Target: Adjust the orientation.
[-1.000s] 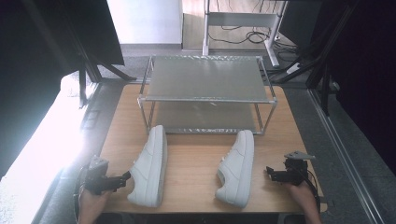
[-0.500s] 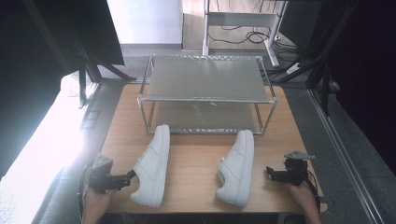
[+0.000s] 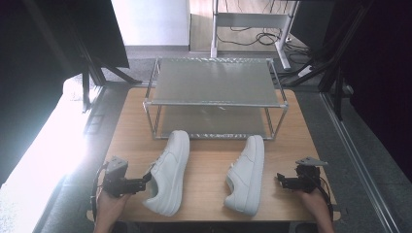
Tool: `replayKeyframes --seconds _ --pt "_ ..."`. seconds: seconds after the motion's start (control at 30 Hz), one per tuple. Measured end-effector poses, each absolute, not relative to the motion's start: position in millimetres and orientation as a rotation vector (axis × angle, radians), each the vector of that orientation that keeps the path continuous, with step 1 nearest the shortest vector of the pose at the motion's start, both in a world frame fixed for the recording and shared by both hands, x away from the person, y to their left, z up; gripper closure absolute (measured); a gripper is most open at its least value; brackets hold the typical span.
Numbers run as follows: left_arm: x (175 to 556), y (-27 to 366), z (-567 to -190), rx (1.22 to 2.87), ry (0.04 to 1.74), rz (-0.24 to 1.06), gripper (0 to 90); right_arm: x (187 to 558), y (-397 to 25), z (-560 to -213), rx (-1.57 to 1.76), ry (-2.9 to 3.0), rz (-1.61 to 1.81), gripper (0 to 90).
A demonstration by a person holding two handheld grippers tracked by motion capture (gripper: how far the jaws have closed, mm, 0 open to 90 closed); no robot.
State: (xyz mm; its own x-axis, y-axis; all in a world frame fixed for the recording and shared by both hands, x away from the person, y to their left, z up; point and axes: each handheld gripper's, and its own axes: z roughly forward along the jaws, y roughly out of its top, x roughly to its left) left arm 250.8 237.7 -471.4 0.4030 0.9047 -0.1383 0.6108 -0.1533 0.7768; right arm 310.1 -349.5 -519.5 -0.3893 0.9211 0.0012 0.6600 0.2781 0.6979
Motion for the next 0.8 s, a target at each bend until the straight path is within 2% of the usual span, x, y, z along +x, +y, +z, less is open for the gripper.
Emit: replayKeyframes --seconds 0.07,0.23,0.43,0.53,0.8 --pt "252.7 234.4 -471.1 1.817 1.28 0.397 0.0 310.1 -349.5 -519.5 1.425 2.149 0.875 0.0" --pt "253.0 217.5 -464.9 1.844 1.224 0.429 0.0 310.1 -349.6 -519.5 1.425 2.149 0.874 0.0" --pt "254.7 201.4 -464.0 1.843 1.138 0.328 0.0 310.1 -349.5 -519.5 1.425 2.149 0.875 0.0" --pt "250.7 197.4 -459.2 1.884 1.129 0.4 0.0 310.2 -349.7 -519.4 1.425 2.15 0.877 0.0" --pt "248.5 212.6 -463.6 1.884 1.218 0.467 0.0 310.3 -349.4 -519.5 1.424 2.15 0.875 0.0"
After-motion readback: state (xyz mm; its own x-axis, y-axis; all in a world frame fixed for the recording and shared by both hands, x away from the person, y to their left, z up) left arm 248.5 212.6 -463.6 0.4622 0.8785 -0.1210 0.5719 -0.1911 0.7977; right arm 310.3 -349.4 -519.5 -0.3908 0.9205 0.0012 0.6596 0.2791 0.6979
